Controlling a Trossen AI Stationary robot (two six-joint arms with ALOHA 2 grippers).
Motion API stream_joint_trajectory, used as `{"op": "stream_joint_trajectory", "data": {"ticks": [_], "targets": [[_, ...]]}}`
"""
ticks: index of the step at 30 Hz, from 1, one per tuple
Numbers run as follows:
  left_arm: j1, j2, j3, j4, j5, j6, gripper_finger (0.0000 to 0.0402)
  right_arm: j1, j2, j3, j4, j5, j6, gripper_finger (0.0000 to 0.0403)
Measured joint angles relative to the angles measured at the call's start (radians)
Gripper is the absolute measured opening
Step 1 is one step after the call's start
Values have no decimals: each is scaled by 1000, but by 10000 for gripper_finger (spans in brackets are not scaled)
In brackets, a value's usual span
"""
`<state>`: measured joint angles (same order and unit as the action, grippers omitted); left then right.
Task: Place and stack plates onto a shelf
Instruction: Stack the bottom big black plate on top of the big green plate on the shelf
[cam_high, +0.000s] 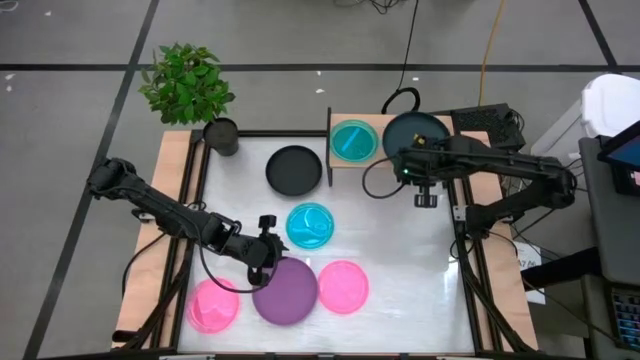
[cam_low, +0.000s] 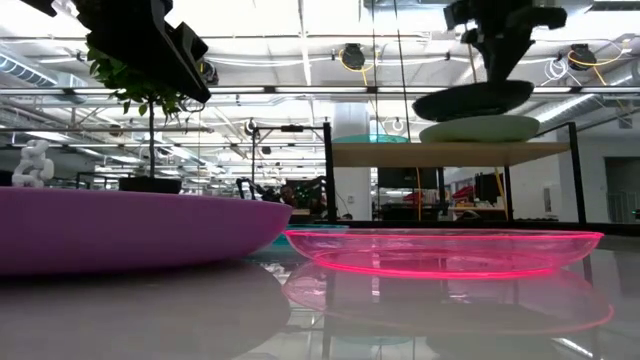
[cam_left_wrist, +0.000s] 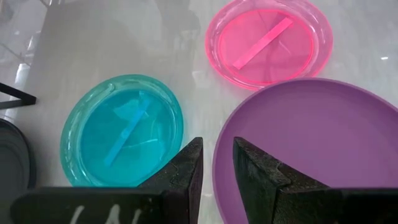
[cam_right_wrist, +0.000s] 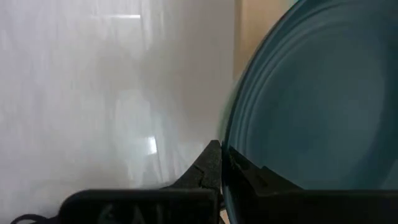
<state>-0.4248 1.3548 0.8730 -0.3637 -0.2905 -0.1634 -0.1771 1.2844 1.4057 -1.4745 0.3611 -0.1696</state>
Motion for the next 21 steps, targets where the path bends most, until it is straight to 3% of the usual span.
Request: {"op": "stream_joint_trajectory", "data": {"ticks": [9, 21], "targets": [[0, 0, 0, 0, 0, -4, 95, -50, 1, -88, 37, 0, -4, 0], [0, 0, 0, -2, 0, -5, 95, -103, 0, -97, 77, 3, -36, 15]]}}
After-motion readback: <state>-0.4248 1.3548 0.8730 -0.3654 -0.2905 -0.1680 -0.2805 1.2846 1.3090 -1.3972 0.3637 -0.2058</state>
